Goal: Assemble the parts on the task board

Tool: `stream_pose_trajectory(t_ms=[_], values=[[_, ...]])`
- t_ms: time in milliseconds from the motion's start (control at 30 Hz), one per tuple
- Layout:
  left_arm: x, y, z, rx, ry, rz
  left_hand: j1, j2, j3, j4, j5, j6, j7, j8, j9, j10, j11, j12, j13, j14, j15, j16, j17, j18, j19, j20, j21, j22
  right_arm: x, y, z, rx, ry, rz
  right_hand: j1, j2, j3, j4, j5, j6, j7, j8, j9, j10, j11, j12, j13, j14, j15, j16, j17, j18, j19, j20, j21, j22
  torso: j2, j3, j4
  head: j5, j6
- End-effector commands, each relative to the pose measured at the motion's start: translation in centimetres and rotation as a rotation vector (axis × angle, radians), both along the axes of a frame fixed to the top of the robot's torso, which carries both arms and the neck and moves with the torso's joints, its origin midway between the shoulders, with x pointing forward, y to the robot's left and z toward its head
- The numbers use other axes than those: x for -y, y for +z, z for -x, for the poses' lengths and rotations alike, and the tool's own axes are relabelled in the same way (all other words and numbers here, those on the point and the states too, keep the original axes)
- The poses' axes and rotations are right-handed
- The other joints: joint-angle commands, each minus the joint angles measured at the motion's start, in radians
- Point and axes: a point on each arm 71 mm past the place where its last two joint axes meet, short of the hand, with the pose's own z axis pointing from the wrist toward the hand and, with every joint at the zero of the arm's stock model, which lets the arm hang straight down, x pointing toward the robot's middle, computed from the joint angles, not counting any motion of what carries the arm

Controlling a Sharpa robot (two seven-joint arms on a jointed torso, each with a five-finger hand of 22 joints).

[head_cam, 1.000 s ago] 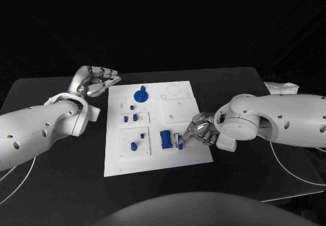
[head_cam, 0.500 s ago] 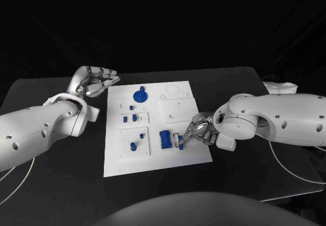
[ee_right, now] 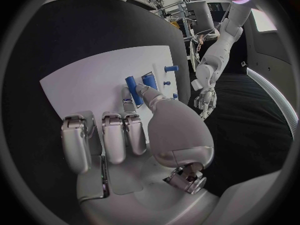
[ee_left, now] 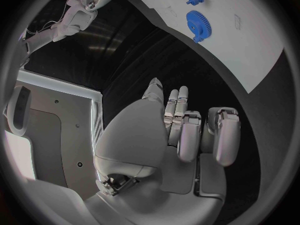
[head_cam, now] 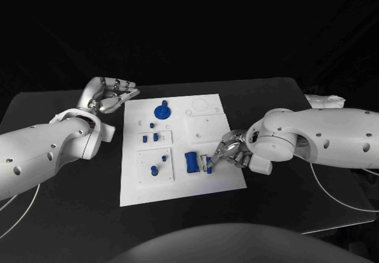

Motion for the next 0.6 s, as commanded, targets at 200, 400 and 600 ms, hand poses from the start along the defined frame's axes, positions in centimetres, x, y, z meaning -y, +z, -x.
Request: stream_pose_trajectory(t_ms=[200,400,600], values=[[0.29,0.12,0.1,0.007,-0.018,0.002,0.0,0.007,-0.004,0.0,0.004,0.006,-0.001,-0.005,-0.001,0.006,0.0,-0.001,0.0,0.106,-0.002,0.003,0.263,-0.007,0.107,-0.003,0.002,0.263,-0.34,-0.13,-0.23,0.004,0.012,0.006,0.0,-0.001,-0.003,0.0,-0.006,0.008,-0.002,0.0,0.001,0.104,-0.004,0.003,0.262,0.106,-0.007,0.004,0.263,-0.007,0.105,-0.007,0.004,0.263,-0.001,-0.0003,0.0002,0.005,0.0],[0.22,0.11,0.11,0.006,-0.017,0.002,0.0,0.007,-0.004,0.0,0.004,0.006,-0.001,-0.005,-0.001,0.006,0.0,-0.001,0.0,0.106,-0.002,0.003,0.263,-0.007,0.107,-0.003,0.002,0.263,-0.57,-0.18,-0.39,0.006,0.016,0.007,0.0,-0.002,-0.004,-0.001,-0.007,0.008,-0.001,-0.001,0.0,0.104,-0.003,0.003,0.262,0.106,-0.007,0.004,0.263,-0.007,0.105,-0.007,0.004,0.263,0.0,-0.0002,0.0009,0.003,0.0],[0.21,0.11,0.11,0.006,-0.017,0.002,0.001,0.008,-0.005,0.0,0.005,0.005,-0.001,-0.005,-0.002,0.006,0.0,-0.001,0.0,0.106,-0.002,0.003,0.263,-0.007,0.107,-0.003,0.002,0.263,-0.67,-0.2,-0.5,0.01,0.014,0.012,0.0,-0.002,-0.004,-0.001,-0.008,0.006,-0.001,-0.002,-0.002,0.104,-0.003,0.003,0.262,0.106,-0.007,0.004,0.263,-0.007,0.105,-0.007,0.004,0.263,0.0,-0.0009,0.0005,0.005,0.0]])
